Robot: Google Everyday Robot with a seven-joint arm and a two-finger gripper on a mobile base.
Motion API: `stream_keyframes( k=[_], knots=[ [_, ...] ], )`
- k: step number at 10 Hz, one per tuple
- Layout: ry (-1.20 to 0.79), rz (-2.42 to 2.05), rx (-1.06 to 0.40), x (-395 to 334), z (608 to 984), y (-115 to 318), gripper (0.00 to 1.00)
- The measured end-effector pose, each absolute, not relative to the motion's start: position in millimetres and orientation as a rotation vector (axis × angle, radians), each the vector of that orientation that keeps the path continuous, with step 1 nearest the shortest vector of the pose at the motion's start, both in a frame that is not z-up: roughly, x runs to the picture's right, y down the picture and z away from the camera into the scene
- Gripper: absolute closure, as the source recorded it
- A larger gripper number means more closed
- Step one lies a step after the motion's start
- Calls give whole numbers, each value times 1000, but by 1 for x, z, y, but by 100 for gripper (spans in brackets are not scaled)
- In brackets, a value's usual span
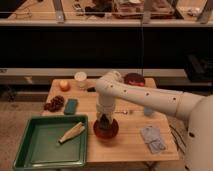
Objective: Wipe red bowl with eraser
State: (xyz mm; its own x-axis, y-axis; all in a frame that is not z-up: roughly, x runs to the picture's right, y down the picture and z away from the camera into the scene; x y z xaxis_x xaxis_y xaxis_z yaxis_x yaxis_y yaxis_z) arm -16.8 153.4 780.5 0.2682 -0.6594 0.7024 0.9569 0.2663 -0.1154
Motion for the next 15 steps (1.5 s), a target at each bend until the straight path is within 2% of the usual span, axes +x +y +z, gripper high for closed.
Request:
stream_keyframes(
  k=[3,7,11,15],
  knots=[
    [-607,-1240,-597,-40,778,158,100],
    [-602,-1294,-591,-42,750,184,100],
    [-585,-1273,-606,-14,738,201,100],
    [-533,-1150,-624,40,745,194,100]
  ],
)
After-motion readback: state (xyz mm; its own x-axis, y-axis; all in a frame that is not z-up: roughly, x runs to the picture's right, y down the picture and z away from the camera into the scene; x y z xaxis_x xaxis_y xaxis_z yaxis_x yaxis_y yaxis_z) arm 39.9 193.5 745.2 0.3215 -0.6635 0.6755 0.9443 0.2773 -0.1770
